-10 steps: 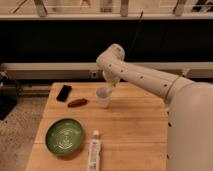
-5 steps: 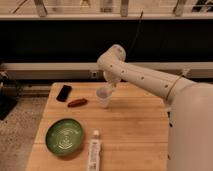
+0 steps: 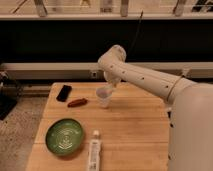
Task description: Place the white sponge in the ceramic cup
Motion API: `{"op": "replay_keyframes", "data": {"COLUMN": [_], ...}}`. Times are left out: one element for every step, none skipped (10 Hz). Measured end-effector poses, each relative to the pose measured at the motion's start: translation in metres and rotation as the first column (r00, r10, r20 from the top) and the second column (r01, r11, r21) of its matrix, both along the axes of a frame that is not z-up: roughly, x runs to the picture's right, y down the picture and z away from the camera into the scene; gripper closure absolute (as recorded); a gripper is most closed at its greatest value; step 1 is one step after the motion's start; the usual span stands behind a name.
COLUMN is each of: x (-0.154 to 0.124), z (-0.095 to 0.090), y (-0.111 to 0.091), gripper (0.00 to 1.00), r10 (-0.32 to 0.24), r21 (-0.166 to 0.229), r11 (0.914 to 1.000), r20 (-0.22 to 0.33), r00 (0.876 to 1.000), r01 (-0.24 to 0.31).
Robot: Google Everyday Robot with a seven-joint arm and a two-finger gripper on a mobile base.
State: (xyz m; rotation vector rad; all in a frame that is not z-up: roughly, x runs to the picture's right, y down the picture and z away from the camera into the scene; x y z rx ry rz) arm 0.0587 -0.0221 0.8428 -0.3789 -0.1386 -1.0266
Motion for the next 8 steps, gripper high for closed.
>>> {"op": "replay_keyframes", "data": {"x": [0.0002,0.0006,0.0013,0.0017,0.0020,0.0020,0.0025,0.0030], "z": [0.0001,0.0001,0.0004,0.0006,0.0008,0.0008,0.0010,0.0012], "y": [0.0001,0.0003,0.0007,0.0008,0.0011,0.0014,0.0014,0.0014], "gripper": [0.96,0.96,0.96,0.96,0.96,0.96,0.96,0.96], "r10": [0.000,0.000,-0.001,-0.001,-0.002,-0.002,-0.003,-0.004], "r21": [0.001,0.002,0.003,0.004,0.005,0.006,0.008,0.009], "r11": [1.0000,1.0000,1.0000,1.0000,1.0000,1.0000,1.0000,0.9999], "r20": [0.001,0.002,0.002,0.002,0.003,0.004,0.004,0.005], "r00": [1.000,1.000,1.000,1.000,1.000,1.000,1.000,1.000], "r01": [0.000,0.000,0.001,0.001,0.002,0.002,0.003,0.004]}}
